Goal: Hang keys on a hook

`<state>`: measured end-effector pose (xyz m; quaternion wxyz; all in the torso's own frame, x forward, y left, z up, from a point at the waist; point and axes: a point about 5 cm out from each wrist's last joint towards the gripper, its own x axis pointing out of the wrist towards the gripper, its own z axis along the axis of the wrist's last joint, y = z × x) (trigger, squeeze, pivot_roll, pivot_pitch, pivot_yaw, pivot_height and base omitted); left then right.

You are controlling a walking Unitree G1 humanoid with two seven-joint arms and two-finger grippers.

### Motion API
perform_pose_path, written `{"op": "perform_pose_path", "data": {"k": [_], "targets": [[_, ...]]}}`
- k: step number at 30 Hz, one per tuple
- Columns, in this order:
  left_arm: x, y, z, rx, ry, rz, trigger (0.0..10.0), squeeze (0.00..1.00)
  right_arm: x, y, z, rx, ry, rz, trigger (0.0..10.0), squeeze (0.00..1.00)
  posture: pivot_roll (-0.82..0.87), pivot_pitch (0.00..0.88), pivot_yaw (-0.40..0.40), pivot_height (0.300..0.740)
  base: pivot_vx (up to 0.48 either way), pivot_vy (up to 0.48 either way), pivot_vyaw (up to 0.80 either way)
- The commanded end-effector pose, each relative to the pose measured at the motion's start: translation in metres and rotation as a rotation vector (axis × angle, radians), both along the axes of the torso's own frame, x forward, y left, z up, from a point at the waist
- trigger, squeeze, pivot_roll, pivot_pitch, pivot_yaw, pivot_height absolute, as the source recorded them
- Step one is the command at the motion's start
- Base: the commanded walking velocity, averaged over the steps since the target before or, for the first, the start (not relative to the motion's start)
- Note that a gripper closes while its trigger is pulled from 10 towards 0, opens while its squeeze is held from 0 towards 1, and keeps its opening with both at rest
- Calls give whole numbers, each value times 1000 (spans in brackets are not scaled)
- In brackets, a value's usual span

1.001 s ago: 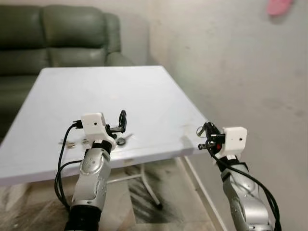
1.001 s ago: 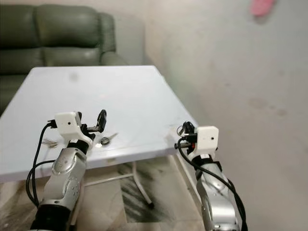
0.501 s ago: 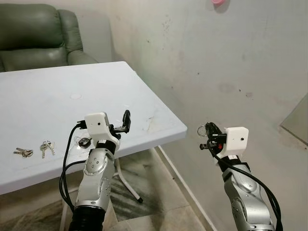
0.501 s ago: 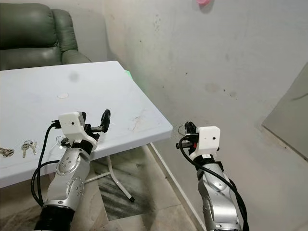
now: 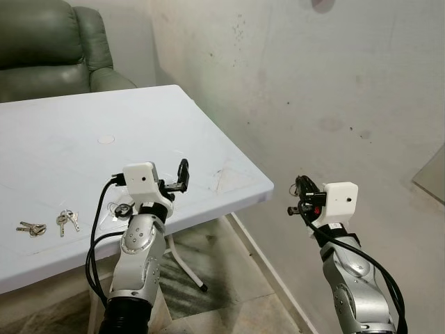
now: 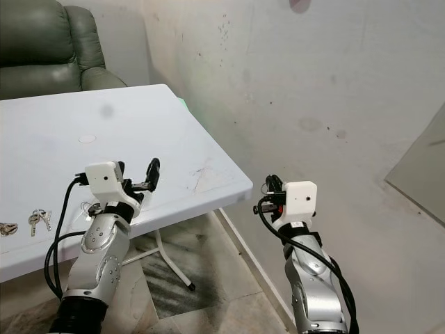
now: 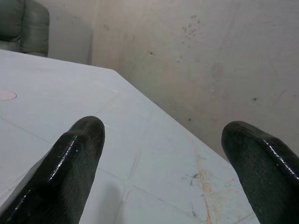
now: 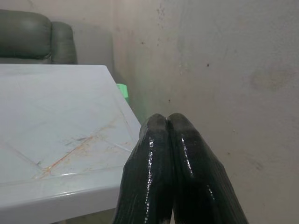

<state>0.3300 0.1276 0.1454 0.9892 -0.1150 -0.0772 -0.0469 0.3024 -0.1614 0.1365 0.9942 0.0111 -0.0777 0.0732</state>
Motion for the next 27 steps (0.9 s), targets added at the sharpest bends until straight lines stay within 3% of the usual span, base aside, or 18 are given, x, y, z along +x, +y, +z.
{"op": "perform_pose_path", "data": {"k": [1, 27], "targets": [[-1, -4, 2, 10, -7, -18, 10000, 0, 1, -3, 6, -1, -17, -18, 10000, 0, 9, 1, -62, 740, 0, 0, -587], [-3, -7, 4, -23, -18, -23, 10000, 0, 2, -4, 5, 0, -14, -24, 10000, 0, 9, 5, -62, 740, 0, -68, -587]]}}
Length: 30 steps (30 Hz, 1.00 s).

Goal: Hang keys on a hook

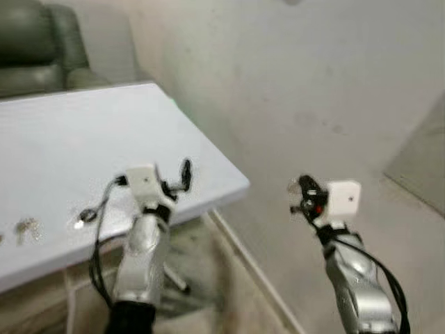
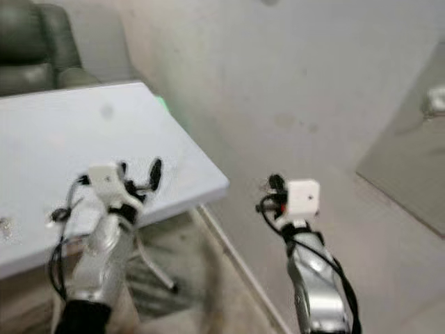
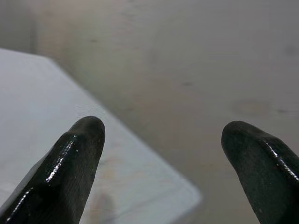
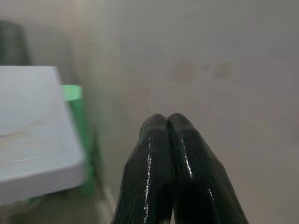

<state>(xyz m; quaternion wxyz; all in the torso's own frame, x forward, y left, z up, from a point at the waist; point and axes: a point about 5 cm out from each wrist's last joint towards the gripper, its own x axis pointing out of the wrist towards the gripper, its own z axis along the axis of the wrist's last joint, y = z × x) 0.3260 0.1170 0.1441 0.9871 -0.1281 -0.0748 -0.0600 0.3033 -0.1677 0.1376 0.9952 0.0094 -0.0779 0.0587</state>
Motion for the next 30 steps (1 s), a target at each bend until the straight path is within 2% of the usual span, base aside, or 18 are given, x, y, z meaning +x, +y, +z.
{"op": "perform_pose_path", "data": {"k": [1, 20, 28, 29, 30], "targets": [[1, 3, 5, 8, -19, 5, 10000, 0, 1, 2, 4, 1, -13, 5, 10000, 0, 10, 4, -63, 740, 0, 0, -587], [0, 0, 4, -22, -9, 4, 10000, 0, 0, 4, 4, -3, -12, 18, 10000, 0, 13, 0, -69, 740, 0, 0, -585], [-1, -1, 2, -9, 2, -1, 10000, 0, 0, 5, 4, -6, -11, 26, 10000, 0, 16, 0, -72, 740, 0, 0, -586], [-1, -1, 1, -38, 8, -4, 10000, 0, 1, 5, 4, -6, -12, 27, 10000, 0, 17, 0, -72, 740, 0, 0, -581], [-1, -1, 1, -31, 9, -2, 10000, 0, 1, 6, 4, -7, -11, 29, 10000, 0, 17, 0, -72, 740, 0, 0, -587]]}}
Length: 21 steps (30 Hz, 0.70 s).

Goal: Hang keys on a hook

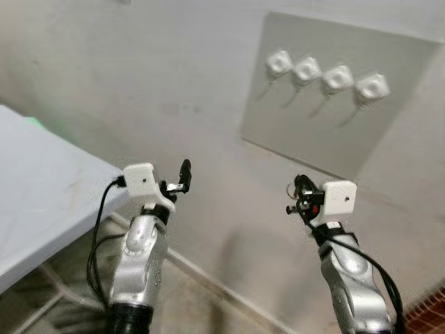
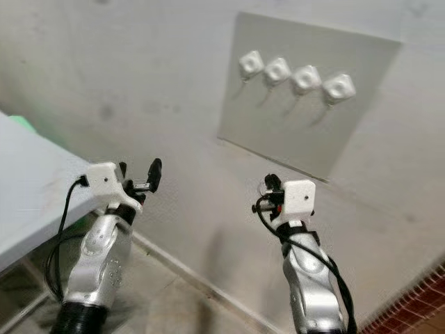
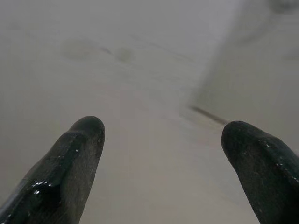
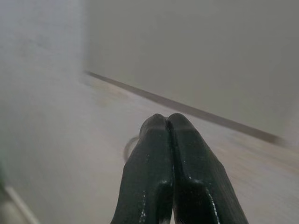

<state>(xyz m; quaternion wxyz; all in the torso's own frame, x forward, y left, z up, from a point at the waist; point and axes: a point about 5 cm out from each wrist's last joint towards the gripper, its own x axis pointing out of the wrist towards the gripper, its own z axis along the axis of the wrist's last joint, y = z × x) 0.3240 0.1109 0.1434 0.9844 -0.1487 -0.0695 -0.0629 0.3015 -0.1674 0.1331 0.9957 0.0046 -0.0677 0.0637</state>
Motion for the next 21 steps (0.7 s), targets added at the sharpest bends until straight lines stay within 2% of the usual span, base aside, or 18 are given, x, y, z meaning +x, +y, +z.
{"op": "perform_pose_path", "data": {"k": [1, 5, 10, 21], "targets": [[1, 5, 2, 19, -1, 10, 10000, 0, 3, 5, 9, 5, -31, 21, 10000, 0, 17, 0, -72, 740, 0, 0, -587], [1, 4, 1, 24, 8, 3, 10000, 0, 3, 6, 10, 2, -37, 20, 10000, 0, 18, 0, -74, 740, 0, 0, -580], [-1, 1, -2, 44, 28, -16, 10000, 0, 1, 6, 16, 19, -79, 26, 10000, 0, 16, 0, -73, 740, 0, 0, 0], [-2, 2, 1, 45, 20, -32, 10000, 0, -2, 6, 16, 28, -84, 32, 10000, 0, 12, 5, -64, 740, 45, 0, 0]]}}
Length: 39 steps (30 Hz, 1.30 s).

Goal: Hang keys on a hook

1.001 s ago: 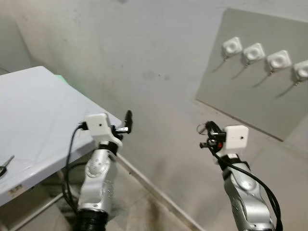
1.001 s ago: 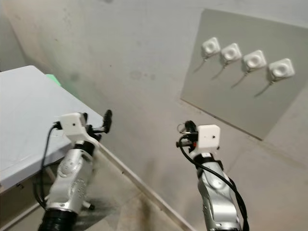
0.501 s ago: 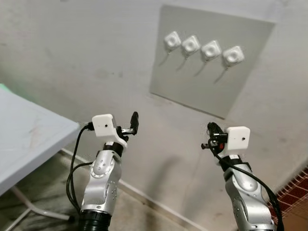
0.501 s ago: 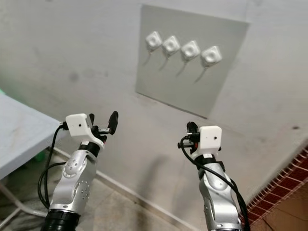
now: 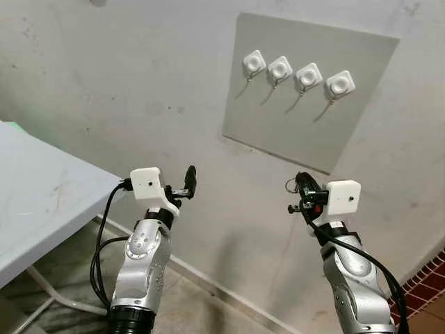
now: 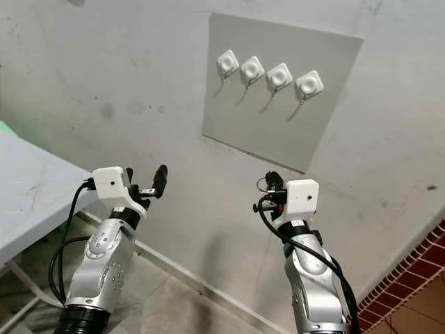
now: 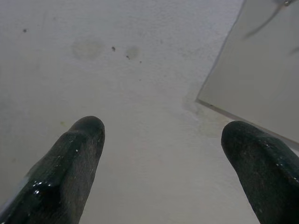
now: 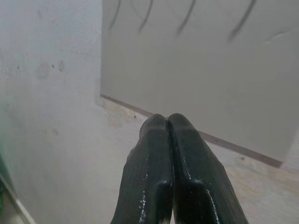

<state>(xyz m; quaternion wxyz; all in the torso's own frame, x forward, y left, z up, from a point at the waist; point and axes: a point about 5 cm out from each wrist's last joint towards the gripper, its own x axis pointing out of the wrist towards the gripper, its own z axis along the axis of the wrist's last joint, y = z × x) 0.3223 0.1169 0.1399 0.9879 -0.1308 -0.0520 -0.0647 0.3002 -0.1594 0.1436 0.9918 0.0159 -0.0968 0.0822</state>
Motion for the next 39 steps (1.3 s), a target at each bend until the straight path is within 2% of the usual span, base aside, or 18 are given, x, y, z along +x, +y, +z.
{"op": "perform_pose_path", "data": {"k": [1, 12, 20, 22, 25, 32, 39], "targets": [[0, -5, 5, 6, -12, -27, 10000, 0, -1, -2, 5, 7, -26, -6, 10000, 0, 13, 6, -64, 740, 247, 0, 0], [0, -4, 6, 8, -12, -23, 10000, 0, -1, -1, 4, 9, -21, -3, 10000, 0, 19, 7, -64, 740, 248, 0, 0], [-4, -11, 8, 48, -37, -39, 10000, 0, -1, 0, 2, 8, -16, 3, 10000, 0, 22, 8, -67, 740, 0, 0, 0], [-5, -13, 9, 21, -43, -59, 10000, 0, -1, 1, 2, 9, -16, 7, 10000, 0, 21, 7, -66, 740, 0, 0, 0], [-5, -16, 10, 59, -51, -72, 10000, 0, -1, 1, 2, 8, -16, 9, 10000, 0, 22, 7, -68, 740, 0, 0, 0], [-10, -32, 15, 103, -90, -178, 10000, 0, 0, 1, 4, 7, -24, 13, 10000, 0, 24, 2, -70, 740, 0, 0, 0], [-19, -56, 23, 127, -136, -340, 10000, 0, 0, 1, 5, 2, -30, 12, 10000, 0, 21, 0, -73, 740, 0, 0, 0]]}}
